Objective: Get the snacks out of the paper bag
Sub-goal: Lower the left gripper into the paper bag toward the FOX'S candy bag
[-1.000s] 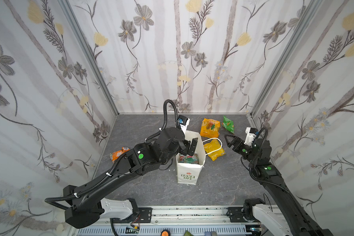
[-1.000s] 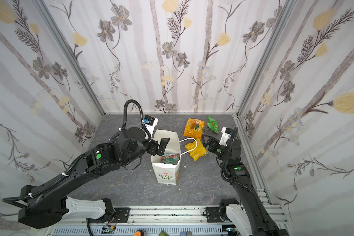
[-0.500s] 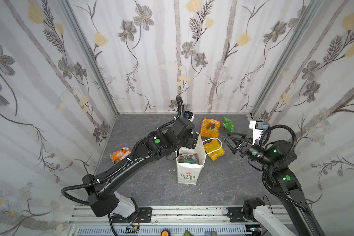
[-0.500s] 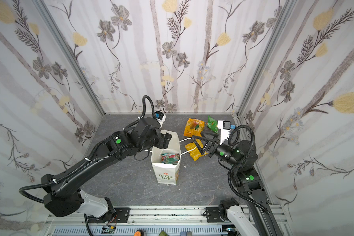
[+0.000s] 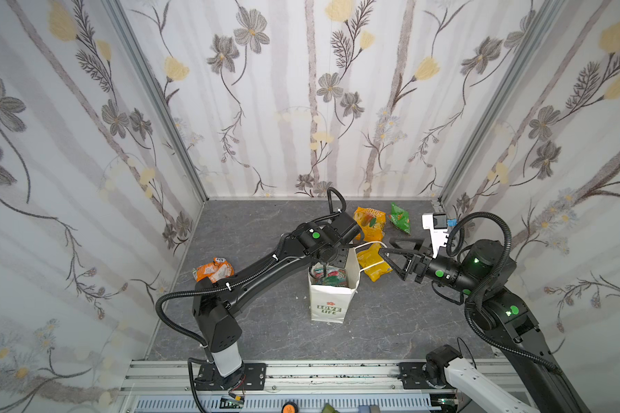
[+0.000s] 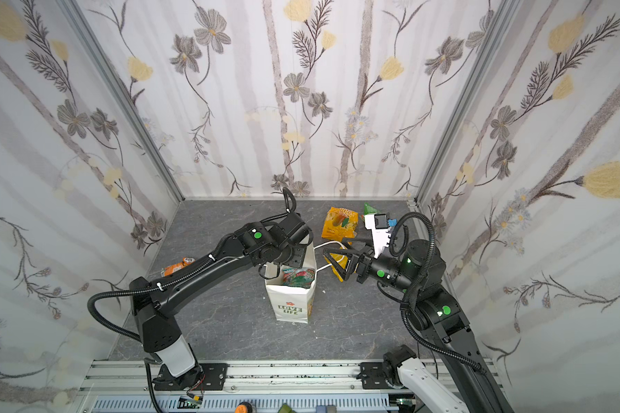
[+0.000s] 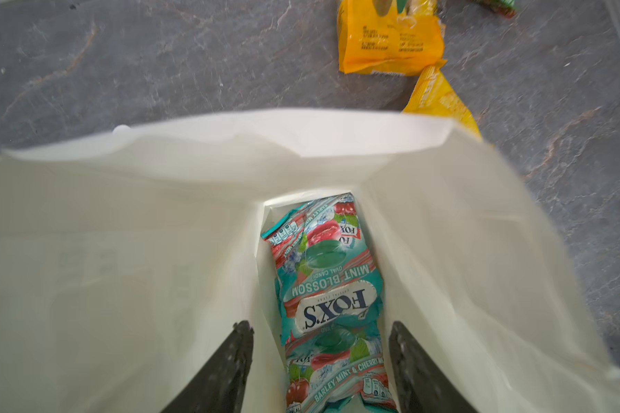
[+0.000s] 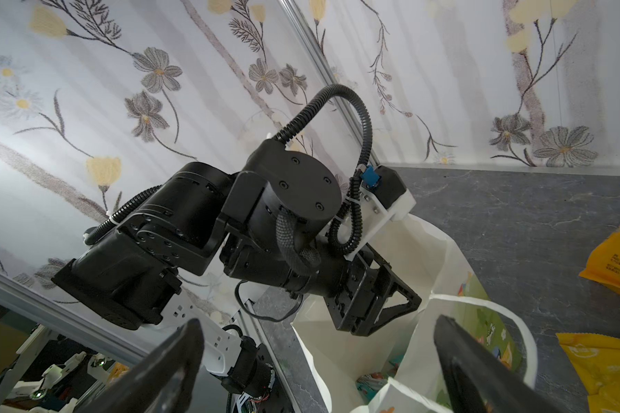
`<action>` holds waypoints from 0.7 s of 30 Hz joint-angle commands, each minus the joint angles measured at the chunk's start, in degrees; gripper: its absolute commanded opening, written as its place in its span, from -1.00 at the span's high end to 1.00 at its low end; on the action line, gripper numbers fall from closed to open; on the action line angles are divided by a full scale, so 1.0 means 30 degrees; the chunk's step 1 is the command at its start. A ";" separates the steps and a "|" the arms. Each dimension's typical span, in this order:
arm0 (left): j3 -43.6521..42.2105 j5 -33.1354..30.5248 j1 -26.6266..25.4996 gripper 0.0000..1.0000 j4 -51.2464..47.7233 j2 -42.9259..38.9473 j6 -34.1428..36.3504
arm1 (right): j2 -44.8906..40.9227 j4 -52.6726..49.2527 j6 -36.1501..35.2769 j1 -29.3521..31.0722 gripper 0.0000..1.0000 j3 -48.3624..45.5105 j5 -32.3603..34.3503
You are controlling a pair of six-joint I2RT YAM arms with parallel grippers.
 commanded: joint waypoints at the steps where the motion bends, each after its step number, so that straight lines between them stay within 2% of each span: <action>1: -0.1066 0.0655 0.0010 -0.21 0.0235 0.0092 -0.1197 | 0.0043 -0.0370 -0.0579 0.0053 -0.99 -0.0044 0.0834; 8: -0.1924 0.1489 -0.0114 -0.22 0.0526 0.1262 -0.0943 | 0.0134 -0.0368 -0.0594 0.0120 -0.99 -0.0148 0.1039; 16: -0.2429 0.1582 -0.0121 -0.40 0.0820 0.2151 -0.0935 | 0.0160 -0.0424 -0.0608 0.0244 -0.99 -0.0296 0.1211; 21: -0.3502 0.1655 -0.0085 -0.53 0.2188 0.2489 -0.1000 | 0.0050 -0.0554 -0.0612 0.0339 -0.99 -0.0346 0.1299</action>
